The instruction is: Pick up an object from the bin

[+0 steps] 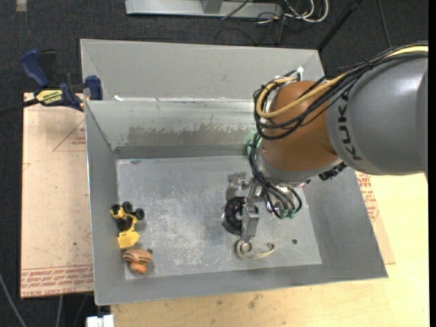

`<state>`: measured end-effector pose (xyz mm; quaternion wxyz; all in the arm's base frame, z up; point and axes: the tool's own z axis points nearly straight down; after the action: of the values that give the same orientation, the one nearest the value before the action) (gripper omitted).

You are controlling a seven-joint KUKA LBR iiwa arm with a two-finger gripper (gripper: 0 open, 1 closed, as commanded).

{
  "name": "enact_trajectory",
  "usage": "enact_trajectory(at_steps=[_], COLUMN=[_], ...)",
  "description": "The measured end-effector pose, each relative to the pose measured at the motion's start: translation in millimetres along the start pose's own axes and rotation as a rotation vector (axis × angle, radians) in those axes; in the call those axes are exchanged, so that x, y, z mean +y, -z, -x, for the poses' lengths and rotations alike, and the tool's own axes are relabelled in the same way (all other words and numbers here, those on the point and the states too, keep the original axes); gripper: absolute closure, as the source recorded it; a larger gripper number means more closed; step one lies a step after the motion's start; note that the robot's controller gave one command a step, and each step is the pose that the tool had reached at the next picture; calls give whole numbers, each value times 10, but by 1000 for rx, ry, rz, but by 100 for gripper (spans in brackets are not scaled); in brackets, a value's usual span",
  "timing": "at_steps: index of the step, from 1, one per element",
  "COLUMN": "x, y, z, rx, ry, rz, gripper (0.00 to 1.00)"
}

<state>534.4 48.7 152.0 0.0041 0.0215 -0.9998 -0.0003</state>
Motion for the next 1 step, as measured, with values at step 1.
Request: enact_trajectory(at_steps=[1], x=[-79], y=[-234], z=[517], rx=[-25], ry=[45], rz=[0], gripper=[100])
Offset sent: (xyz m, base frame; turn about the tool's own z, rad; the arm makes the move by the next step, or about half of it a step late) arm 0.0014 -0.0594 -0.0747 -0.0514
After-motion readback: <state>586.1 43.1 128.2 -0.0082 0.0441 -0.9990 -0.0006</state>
